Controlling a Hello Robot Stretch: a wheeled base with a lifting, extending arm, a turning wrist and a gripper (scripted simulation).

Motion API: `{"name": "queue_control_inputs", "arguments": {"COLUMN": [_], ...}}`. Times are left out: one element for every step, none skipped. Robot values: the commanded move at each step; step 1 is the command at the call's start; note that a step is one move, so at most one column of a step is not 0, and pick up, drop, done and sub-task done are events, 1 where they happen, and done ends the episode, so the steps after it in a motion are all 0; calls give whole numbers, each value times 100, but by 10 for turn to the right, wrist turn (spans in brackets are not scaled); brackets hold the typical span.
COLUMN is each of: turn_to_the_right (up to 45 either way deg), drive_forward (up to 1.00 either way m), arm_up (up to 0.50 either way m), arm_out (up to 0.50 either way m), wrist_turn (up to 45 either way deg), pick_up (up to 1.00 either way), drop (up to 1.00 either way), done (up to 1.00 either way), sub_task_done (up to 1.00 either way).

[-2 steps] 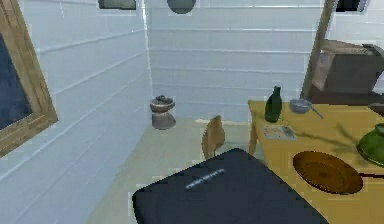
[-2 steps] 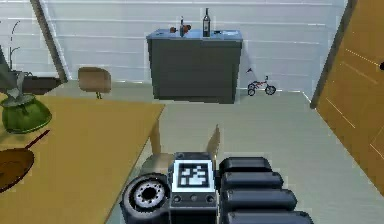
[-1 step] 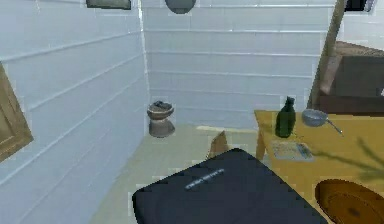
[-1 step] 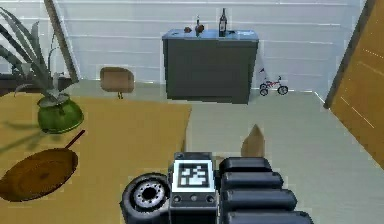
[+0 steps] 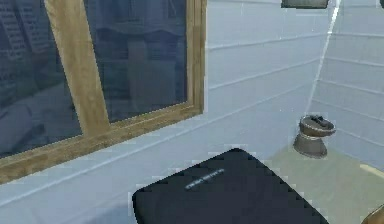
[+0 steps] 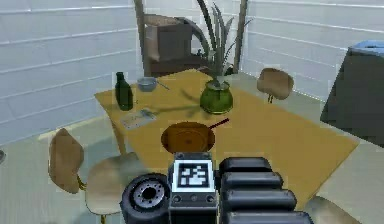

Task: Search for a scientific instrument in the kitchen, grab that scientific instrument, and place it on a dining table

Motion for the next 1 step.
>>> {"name": "queue_control_inputs", "arguments": {"turn_to_the_right": [-450], "drive_forward": [0], "arm_up": [0], "arm_out": [0], "wrist_turn": [0], "pick_up": [0], "drop": [0], "done": [0], "sub_task_done": [0]}}
